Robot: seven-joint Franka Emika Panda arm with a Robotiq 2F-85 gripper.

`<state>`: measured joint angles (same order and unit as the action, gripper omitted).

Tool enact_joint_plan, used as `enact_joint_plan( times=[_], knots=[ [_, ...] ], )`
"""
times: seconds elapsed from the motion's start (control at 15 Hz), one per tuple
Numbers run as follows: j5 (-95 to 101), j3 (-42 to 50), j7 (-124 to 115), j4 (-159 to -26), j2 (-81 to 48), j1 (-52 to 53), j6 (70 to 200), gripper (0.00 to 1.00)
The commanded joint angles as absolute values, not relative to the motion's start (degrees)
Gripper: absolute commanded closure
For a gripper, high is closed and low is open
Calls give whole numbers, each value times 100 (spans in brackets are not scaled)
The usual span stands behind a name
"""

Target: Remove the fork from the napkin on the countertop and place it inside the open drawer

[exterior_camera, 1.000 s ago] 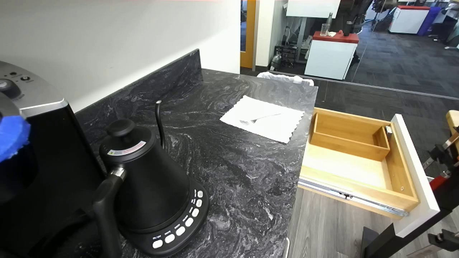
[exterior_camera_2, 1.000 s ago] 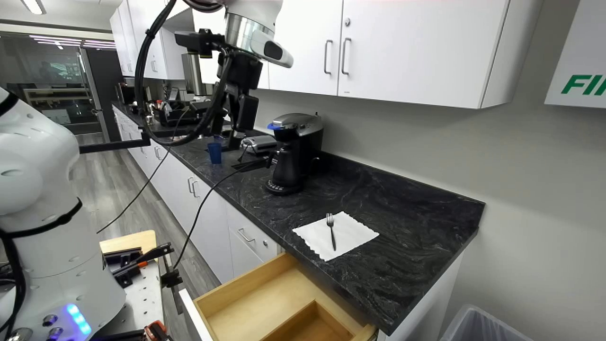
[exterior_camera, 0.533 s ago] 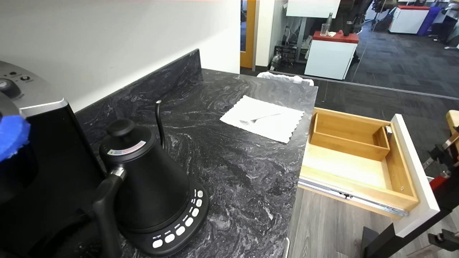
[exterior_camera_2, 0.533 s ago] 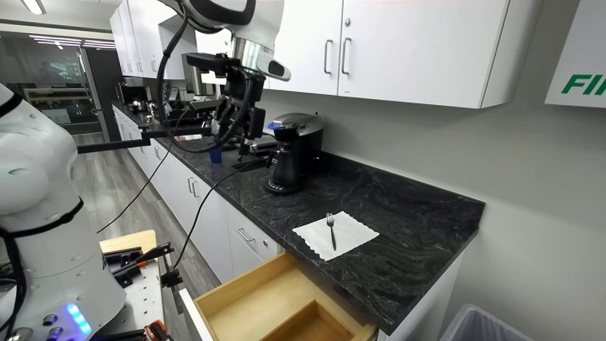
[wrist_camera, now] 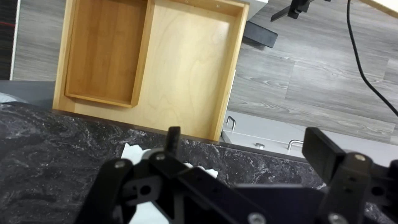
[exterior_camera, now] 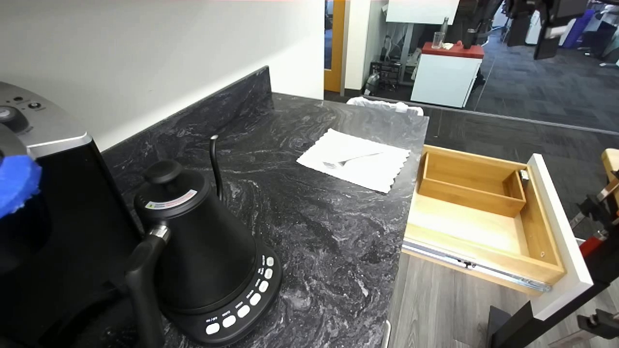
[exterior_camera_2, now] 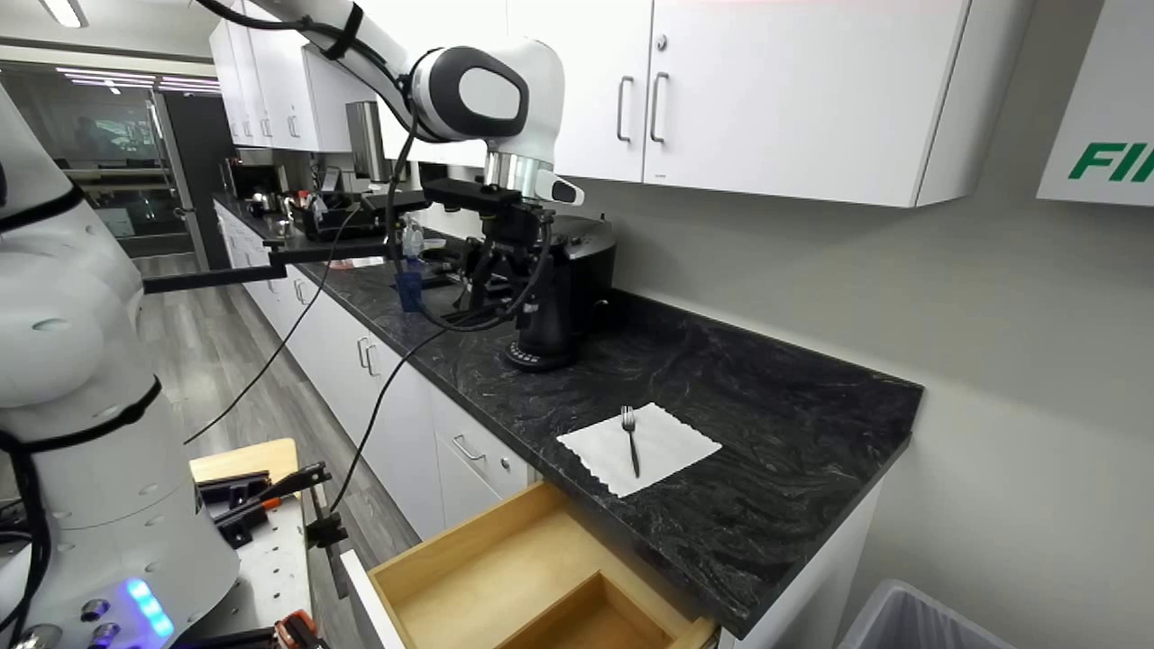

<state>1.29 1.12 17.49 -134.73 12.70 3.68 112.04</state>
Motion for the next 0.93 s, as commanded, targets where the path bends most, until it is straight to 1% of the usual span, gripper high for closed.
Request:
enact_joint_plan(
  times=[0.0,0.13,0.47,0.87],
  knots=[
    [313,120,1911,-13100,1157,286,11375,0],
    [264,152,2024,-12976,1148,278,11562,0],
    [138,133,2130,-12962,771,321,12619,0],
    [71,28,2097,-12288,-192,293,12931,0]
  ],
)
